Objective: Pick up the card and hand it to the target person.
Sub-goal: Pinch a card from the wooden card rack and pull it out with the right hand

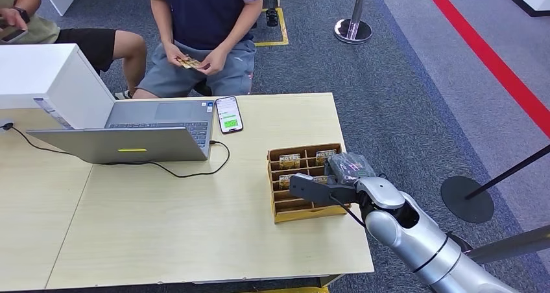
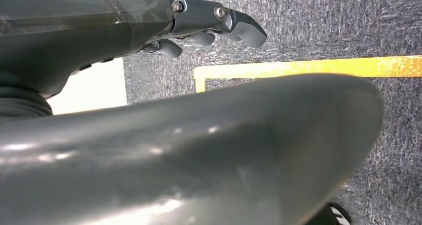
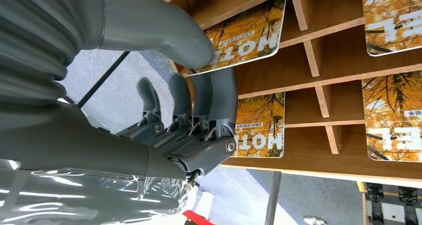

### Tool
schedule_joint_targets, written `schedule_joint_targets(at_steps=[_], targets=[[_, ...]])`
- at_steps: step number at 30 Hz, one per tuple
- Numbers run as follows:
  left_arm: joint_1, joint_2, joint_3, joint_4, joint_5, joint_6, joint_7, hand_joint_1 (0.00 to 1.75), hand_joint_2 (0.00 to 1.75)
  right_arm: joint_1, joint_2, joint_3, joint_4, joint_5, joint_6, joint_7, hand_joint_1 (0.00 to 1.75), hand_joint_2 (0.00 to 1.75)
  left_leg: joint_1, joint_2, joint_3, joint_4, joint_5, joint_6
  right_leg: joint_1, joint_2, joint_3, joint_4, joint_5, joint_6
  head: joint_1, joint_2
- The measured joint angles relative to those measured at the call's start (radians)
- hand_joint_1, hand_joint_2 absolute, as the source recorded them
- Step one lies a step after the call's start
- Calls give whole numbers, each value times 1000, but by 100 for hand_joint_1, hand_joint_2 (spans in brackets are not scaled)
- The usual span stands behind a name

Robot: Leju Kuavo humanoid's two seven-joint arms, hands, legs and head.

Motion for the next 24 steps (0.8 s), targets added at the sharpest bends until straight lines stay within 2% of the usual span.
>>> schedule_joint_targets(at_steps=[2, 9, 24], targets=[[0, 0, -1, 0, 4, -18, 1, 0, 175, -1, 1, 0, 1, -2, 0, -3, 151, 175, 0, 0, 0, 0, 0, 0, 0, 0, 0, 0, 0, 0, 0, 0], [0, 3, -1, 0, 45, -82, 1, 0, 175, -19, 4, 1, 17, -11, -16, -26, 155, 175, 0, 0, 0, 0, 0, 0, 0, 0, 0, 0, 0, 0, 0, 0], [0, 6, 0, 0, 63, -76, -5, 0, 175, -32, 10, 1, 42, -20, -39, -34, 152, 175, 0, 0, 0, 0, 0, 0, 0, 0, 0, 0, 0, 0, 0, 0]])
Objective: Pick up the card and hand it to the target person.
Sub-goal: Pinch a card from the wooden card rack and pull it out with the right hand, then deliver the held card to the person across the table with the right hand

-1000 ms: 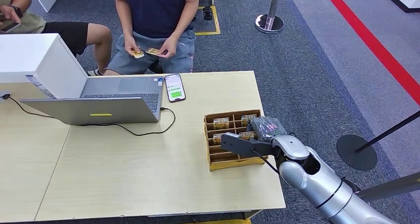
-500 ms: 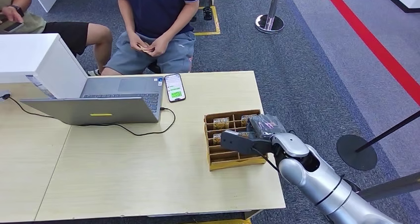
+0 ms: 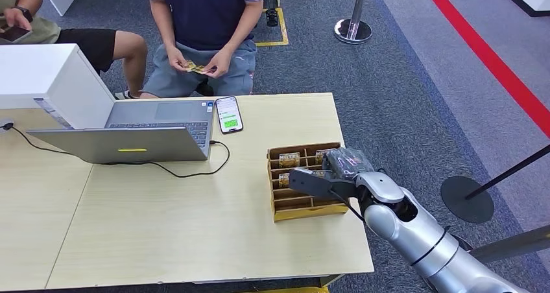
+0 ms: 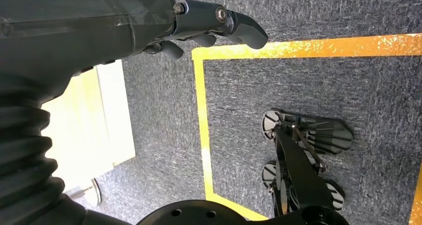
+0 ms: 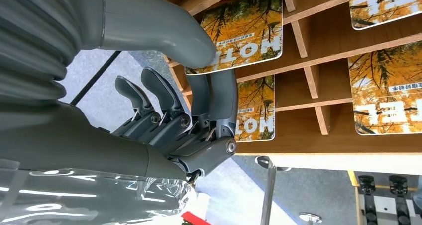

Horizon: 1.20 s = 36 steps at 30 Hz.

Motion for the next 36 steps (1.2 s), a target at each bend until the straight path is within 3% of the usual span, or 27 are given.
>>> schedule_joint_targets(at_steps=[10, 23, 30, 36], targets=[[2, 0, 0, 0, 34, 22, 7, 0, 175, -5, -38, -61, -127, 69, -50, 82, 152, 175, 0, 0, 0, 0, 0, 0, 0, 1, 0, 0, 0, 0, 0, 0], [2, -2, 1, 0, 47, 21, 7, 0, 175, -48, -69, -177, -423, 114, -41, 84, 152, 175, 0, 0, 1, 0, 0, 0, 0, 1, 0, 0, 0, 0, 0, 0], [1, -3, 1, 0, 40, 6, 6, 0, 175, -68, -55, -164, -436, 87, -192, -25, 152, 175, 0, 0, 0, 0, 0, 0, 0, 0, 0, 0, 0, 0, 0, 0], [-1, 0, -1, 0, 28, -8, 0, 0, 175, -70, -5, -146, -403, 99, -342, -144, 152, 175, 0, 0, 0, 0, 0, 0, 0, 0, 0, 0, 0, 0, 0, 0]])
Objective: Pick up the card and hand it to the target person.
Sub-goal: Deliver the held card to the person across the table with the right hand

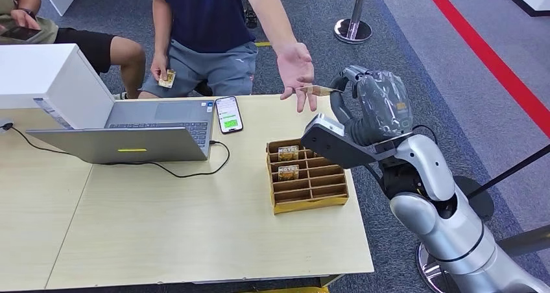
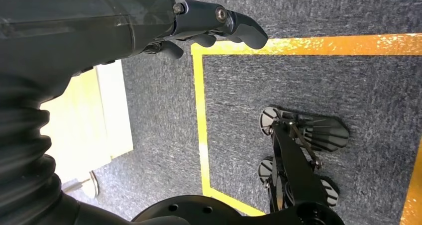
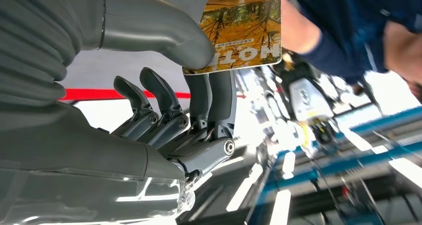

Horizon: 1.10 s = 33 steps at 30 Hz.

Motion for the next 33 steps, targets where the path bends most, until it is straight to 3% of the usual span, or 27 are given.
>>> schedule_joint_targets(at_steps=[6, 15, 19, 23, 27, 33], targets=[[0, 3, -4, 0, -1, -5, -5, 0, 175, 0, 50, 15, 52, 11, -37, -36, 152, 175, 0, 0, 0, 0, 0, 0, 0, 0, 0, 0, 0, 0, 0, 0], [0, 4, -6, 0, -1, -6, -9, 0, 175, 0, 85, 21, 103, 11, -43, -38, 152, 175, 0, 0, 0, 0, 0, 0, 0, 0, 0, 0, 0, 0, 0, 0], [0, 6, -6, 0, -1, -12, -4, 0, 175, 0, 90, 21, 112, 11, -42, -38, 19, 175, 0, 0, 0, 0, 0, 0, 0, 0, 0, 0, 0, 0, 0, 0], [0, 6, -6, 0, -1, -16, 7, 0, 175, 0, 92, 21, 117, 11, -42, -38, 3, 175, 0, 0, 0, 0, 0, 0, 0, 0, 0, 0, 0, 0, 0, 0], [0, 6, -6, 0, -1, -15, 3, 0, 0, 0, 93, 22, 123, 11, -39, -38, 0, 175, 0, 0, 0, 0, 0, 0, 0, 0, 0, 0, 0, 0, 0, 0], [0, 8, -6, 0, 2, -12, 8, 0, 0, 2, 95, 20, 127, -17, -55, -46, 0, 175, 0, 0, 0, 0, 0, 0, 0, 0, 0, 0, 0, 0, 0, 0]])
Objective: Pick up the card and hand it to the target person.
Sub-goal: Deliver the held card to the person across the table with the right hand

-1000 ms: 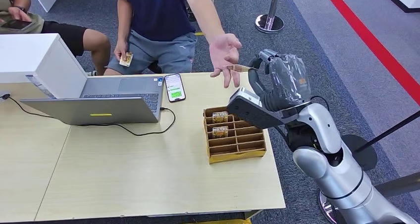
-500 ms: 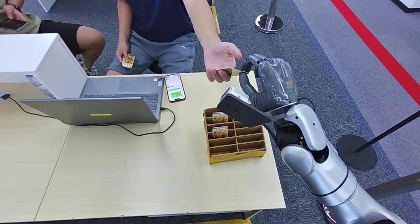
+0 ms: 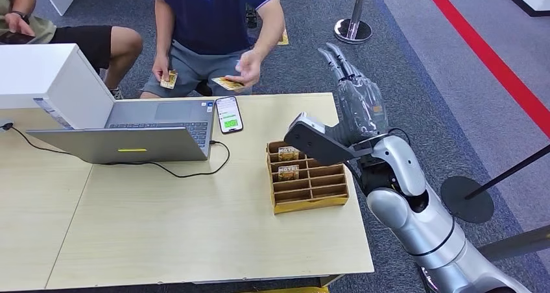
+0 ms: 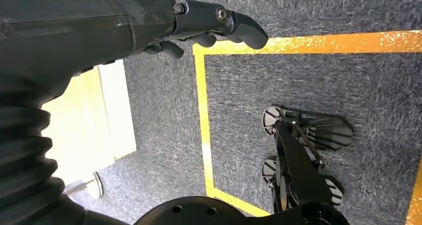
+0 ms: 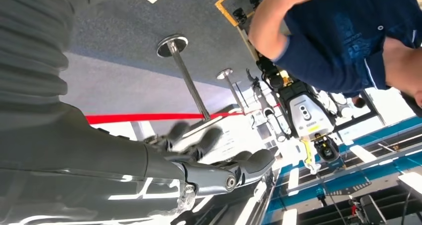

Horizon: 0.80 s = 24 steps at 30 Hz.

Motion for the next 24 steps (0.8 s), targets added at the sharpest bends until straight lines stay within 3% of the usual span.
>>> schedule_joint_targets(at_steps=[8, 10, 12, 14, 16, 17, 19, 24], targets=[[0, 1, -1, 0, 0, 1, 8, 0, 0, 30, 1, -37, 0, -269, -130, -143, 0, 175, 0, 0, 0, 0, 0, 0, 0, 0, 0, 0, 0, 0, 0, 0], [0, 1, -4, 0, 0, 1, 10, 0, 0, 46, 2, -55, 0, -382, -177, -228, 0, 175, 0, 0, 1, 0, 0, 0, 0, 0, 0, 0, 0, 0, 0, 0], [1, 2, -11, 0, 0, -1, 12, 0, 0, 72, 2, -92, -1, -638, -184, -388, 0, 175, 0, 0, 1, 0, 0, 0, 0, 0, 0, 0, 0, 0, 0, 0], [2, 6, -17, 0, 0, -5, 12, 0, 0, 104, 2, -146, -3, -1010, -122, -566, 0, 175, 0, 0, 1, 0, 0, 0, 0, 0, 0, 0, 0, 0, 0, 0], [3, 9, -19, 0, 0, -9, 12, 0, 0, 137, 2, -211, -3, -1328, -54, -692, 0, 175, 0, 0, 1, 0, 0, 0, 0, 0, 0, 0, 0, 0, 0, 0], [3, 10, -21, 0, 0, -10, 12, 0, 0, 153, 2, -247, -3, -1418, -32, -730, 0, 175, 0, 0, 1, 0, 0, 0, 0, 0, 0, 0, 0, 0, 0, 0], [4, 12, -24, 0, 0, -11, 11, 0, 0, 187, 2, -318, -3, -1485, -12, -771, 0, 175, 0, 0, 1, 0, 0, 0, 0, 0, 0, 0, 0, 0, 0, 0], [4, 14, -37, 0, 6, -9, 10, 0, 0, 268, 1, -490, -1, -1445, -42, -778, 0, 175, 0, 0, 1, 0, 0, 0, 0, 0, 0, 0, 0, 0, 0, 0]])
